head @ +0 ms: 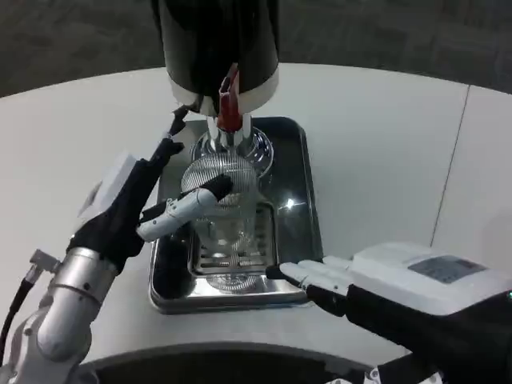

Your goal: Grasp the cup under the faucet to collect the drink, then remove the cup.

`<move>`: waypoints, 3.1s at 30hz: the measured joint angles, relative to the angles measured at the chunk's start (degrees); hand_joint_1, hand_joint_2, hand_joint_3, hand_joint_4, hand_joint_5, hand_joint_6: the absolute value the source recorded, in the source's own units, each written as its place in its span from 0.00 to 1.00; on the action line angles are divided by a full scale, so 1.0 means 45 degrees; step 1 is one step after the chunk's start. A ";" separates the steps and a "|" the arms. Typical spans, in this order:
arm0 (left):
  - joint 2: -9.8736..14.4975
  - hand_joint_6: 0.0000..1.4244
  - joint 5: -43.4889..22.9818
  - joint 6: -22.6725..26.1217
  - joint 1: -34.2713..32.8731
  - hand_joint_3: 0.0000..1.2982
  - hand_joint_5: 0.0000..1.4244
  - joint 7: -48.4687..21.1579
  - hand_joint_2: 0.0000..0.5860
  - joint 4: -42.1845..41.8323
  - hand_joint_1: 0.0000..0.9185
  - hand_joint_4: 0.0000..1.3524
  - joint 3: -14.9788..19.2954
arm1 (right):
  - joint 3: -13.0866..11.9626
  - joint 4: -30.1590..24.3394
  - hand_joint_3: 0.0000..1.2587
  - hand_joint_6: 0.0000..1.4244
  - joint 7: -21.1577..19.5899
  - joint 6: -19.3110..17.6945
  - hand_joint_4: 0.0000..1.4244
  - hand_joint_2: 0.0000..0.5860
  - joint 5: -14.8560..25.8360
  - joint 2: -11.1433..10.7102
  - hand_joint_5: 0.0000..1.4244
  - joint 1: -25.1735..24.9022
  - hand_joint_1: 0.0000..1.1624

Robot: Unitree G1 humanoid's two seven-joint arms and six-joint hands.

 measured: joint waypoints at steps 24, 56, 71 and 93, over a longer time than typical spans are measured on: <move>-0.0106 0.21 -0.5032 0.4022 0.3020 0.31 0.25 -0.2783 0.16 -0.9081 0.00 0.23 0.2400 | 0.0272 -0.0005 0.00 0.00 -0.0002 0.0184 0.00 0.76 -0.0354 0.0153 0.00 0.0012 0.38; -0.0056 0.11 -0.5466 0.5220 0.0691 0.14 0.15 -0.4488 0.15 -0.9219 0.00 0.10 0.1686 | 0.0151 -0.0005 0.00 0.00 -0.0002 0.0150 0.00 0.77 -0.0400 0.0296 0.00 0.0193 0.39; 0.0112 0.08 -0.5278 0.5029 0.0060 0.11 0.12 -0.5528 0.15 -0.8076 0.00 0.06 0.0958 | 0.0159 -0.0004 0.00 0.00 -0.0002 0.0185 0.00 0.78 -0.0405 0.0329 0.00 0.0183 0.39; 0.1553 0.07 -0.2900 0.2062 -0.0248 0.10 0.12 -0.5675 0.17 -0.6816 0.00 0.06 0.0313 | 0.0143 -0.0005 0.00 0.00 -0.0002 0.0382 0.00 0.78 -0.0656 0.0822 0.00 0.0281 0.39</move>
